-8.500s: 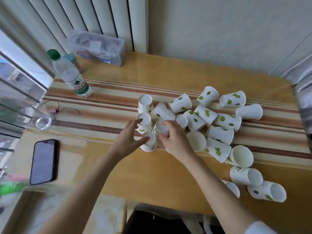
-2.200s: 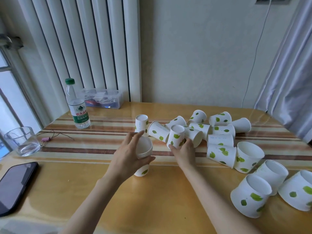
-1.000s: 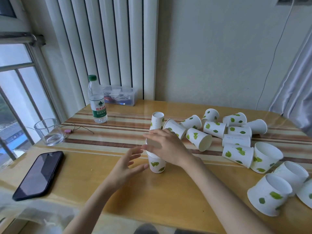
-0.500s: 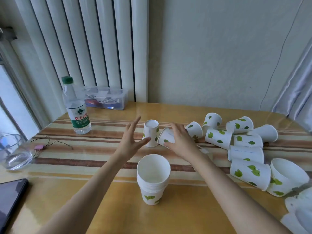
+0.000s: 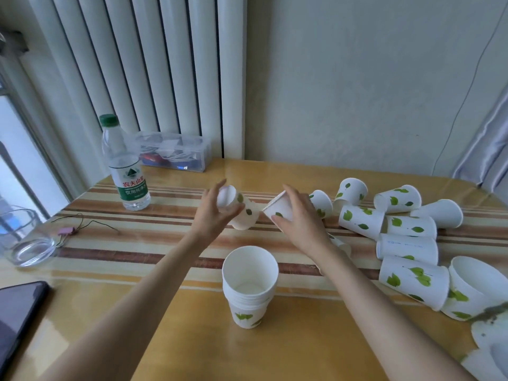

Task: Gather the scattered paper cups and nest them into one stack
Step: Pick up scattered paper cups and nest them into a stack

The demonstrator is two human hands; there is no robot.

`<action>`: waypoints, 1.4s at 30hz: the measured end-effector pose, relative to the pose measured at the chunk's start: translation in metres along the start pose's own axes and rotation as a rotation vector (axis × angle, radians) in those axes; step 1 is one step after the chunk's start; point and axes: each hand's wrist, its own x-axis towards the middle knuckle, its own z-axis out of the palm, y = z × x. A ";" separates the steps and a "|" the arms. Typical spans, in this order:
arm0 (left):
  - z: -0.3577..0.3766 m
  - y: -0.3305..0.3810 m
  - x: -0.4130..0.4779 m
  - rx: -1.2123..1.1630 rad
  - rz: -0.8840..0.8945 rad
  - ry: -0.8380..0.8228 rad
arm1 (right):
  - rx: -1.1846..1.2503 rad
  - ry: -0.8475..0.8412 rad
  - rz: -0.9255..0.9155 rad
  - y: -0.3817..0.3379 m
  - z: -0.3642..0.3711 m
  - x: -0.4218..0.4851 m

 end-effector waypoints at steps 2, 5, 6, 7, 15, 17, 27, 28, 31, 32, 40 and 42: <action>-0.020 -0.001 -0.019 -0.118 -0.072 0.108 | 0.256 0.106 0.020 -0.011 -0.015 -0.013; -0.042 -0.011 -0.061 -0.190 -0.192 0.188 | 0.762 0.190 0.013 -0.040 -0.042 -0.043; -0.048 -0.016 -0.076 -0.181 -0.229 0.190 | 0.884 0.183 -0.014 -0.050 -0.048 -0.053; -0.052 -0.022 -0.090 -0.163 -0.259 0.180 | 0.952 0.155 -0.050 -0.060 -0.051 -0.063; -0.060 -0.034 -0.132 0.228 -0.253 0.046 | 0.758 -0.105 -0.054 -0.074 -0.030 -0.120; -0.054 -0.025 -0.125 0.362 -0.194 0.047 | 0.678 -0.160 -0.043 -0.072 -0.027 -0.126; -0.058 0.012 -0.118 -0.098 -0.221 0.192 | 0.679 -0.197 0.051 -0.074 -0.008 -0.139; -0.062 0.021 -0.121 -0.275 -0.167 0.234 | 0.703 -0.209 0.051 -0.074 -0.008 -0.140; -0.072 0.056 -0.125 -0.498 0.015 0.276 | 0.773 -0.218 0.066 -0.068 -0.008 -0.143; -0.073 0.069 -0.127 -0.538 0.070 0.237 | 0.770 -0.205 0.078 -0.065 -0.009 -0.145; -0.034 0.069 -0.145 -0.385 0.151 -0.096 | 0.594 0.221 0.188 -0.008 -0.032 -0.150; -0.028 0.060 -0.151 -0.313 0.122 -0.123 | 0.494 0.282 0.217 0.008 -0.034 -0.147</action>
